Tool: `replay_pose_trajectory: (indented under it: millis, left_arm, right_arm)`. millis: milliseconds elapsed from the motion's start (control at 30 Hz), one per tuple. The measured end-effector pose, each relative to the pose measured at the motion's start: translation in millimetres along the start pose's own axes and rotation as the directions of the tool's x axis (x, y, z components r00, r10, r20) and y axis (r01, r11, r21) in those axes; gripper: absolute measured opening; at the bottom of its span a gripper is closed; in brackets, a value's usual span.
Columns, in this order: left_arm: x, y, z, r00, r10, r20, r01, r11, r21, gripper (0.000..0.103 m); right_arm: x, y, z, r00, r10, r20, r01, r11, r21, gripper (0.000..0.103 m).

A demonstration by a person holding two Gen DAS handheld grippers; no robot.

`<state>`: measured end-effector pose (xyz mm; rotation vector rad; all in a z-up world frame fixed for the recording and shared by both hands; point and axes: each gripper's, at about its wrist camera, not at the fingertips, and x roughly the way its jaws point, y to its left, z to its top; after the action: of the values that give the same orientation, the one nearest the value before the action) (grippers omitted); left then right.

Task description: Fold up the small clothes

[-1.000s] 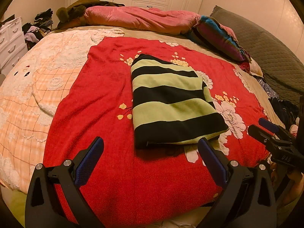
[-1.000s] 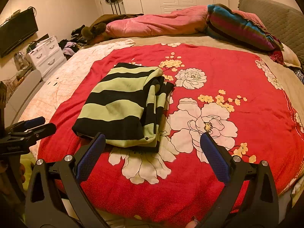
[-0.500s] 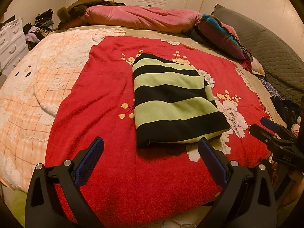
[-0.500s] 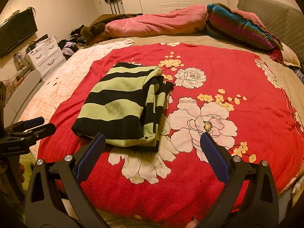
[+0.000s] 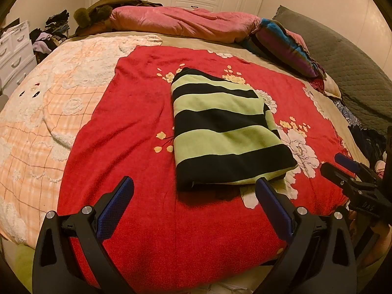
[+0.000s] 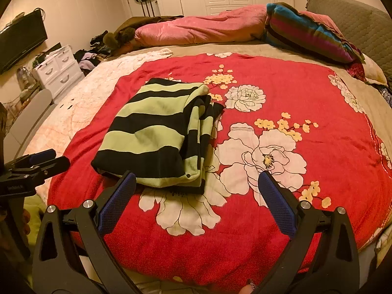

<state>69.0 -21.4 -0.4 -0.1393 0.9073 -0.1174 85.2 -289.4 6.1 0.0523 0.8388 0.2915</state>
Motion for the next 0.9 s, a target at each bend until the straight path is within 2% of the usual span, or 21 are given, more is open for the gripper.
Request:
replay_pose_trajectory:
  millis: [900]
  left_arm:
    - [1.5,-2.1,-0.4,1.000,-0.010,-0.001,0.010,1.000,0.006,0.099]
  right_arm:
    - [3.8,-1.1,-5.3,1.000,-0.005,-0.010,0.005,1.000,-0.002,0.094]
